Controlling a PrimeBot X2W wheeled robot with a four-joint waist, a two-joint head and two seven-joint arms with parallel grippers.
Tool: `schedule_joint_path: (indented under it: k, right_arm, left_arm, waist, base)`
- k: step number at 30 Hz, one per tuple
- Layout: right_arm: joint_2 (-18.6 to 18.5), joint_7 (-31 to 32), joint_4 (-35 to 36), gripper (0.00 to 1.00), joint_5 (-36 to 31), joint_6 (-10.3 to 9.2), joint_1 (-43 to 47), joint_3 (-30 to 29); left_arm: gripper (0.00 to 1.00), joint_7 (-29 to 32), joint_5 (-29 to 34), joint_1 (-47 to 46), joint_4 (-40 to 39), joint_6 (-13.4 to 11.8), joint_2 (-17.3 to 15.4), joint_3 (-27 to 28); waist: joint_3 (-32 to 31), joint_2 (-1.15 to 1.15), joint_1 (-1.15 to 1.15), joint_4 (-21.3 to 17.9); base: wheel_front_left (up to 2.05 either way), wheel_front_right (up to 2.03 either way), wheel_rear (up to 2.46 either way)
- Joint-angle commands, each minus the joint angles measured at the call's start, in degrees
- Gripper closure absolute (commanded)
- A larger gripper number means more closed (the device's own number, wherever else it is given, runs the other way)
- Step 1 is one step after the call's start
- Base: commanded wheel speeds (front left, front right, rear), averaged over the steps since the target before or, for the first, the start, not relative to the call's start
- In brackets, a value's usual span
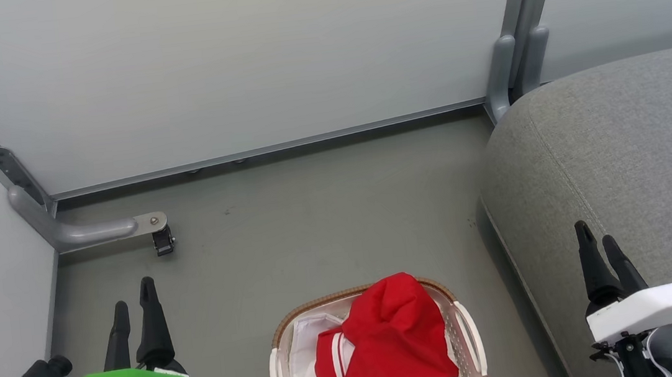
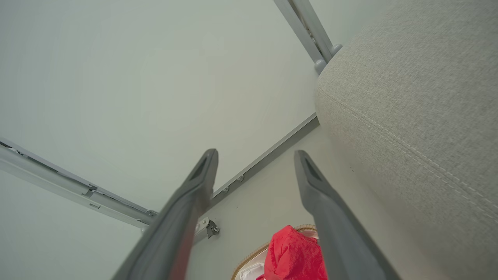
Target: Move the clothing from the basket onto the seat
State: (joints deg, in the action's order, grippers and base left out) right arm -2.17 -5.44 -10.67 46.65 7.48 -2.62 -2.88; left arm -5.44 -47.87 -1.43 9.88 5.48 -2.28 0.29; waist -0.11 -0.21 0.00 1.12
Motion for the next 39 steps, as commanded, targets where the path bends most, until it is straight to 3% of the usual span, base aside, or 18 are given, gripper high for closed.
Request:
schedule_joint_path:
  k: [1, 13, 39]
  right_arm:
    - [-0.4, -0.6, 0.4, 0.00, -2.1, 0.01, 0.3, 0.2]
    - [-0.5, -2.6, 0.8, 0.00, -10.5, 0.01, 0.7, 2.1]
    - [-0.7, -6.2, -1.2, 0.00, -24.5, 0.02, 0.2, 3.9]
  left_arm:
    - [0.00, -0.6, 2.3, 0.5, -0.7, -0.3, -0.5, -0.2]
    - [0.00, -2.6, 10.7, 1.4, 0.5, -0.9, -0.5, -1.7]
    - [0.00, -6.2, 21.7, 1.7, 3.8, -1.0, -0.7, -4.3]
  waist:
    - [0.0, 0.09, 0.00, 0.1]
    - [-0.1, 0.11, 0.00, 0.6]
    - [0.2, 0.15, 0.00, 1.6]
  base:
    - [0.00, 0.00, 0.00]
    - [0.00, 0.00, 0.00]
    - [0.00, 0.00, 0.00]
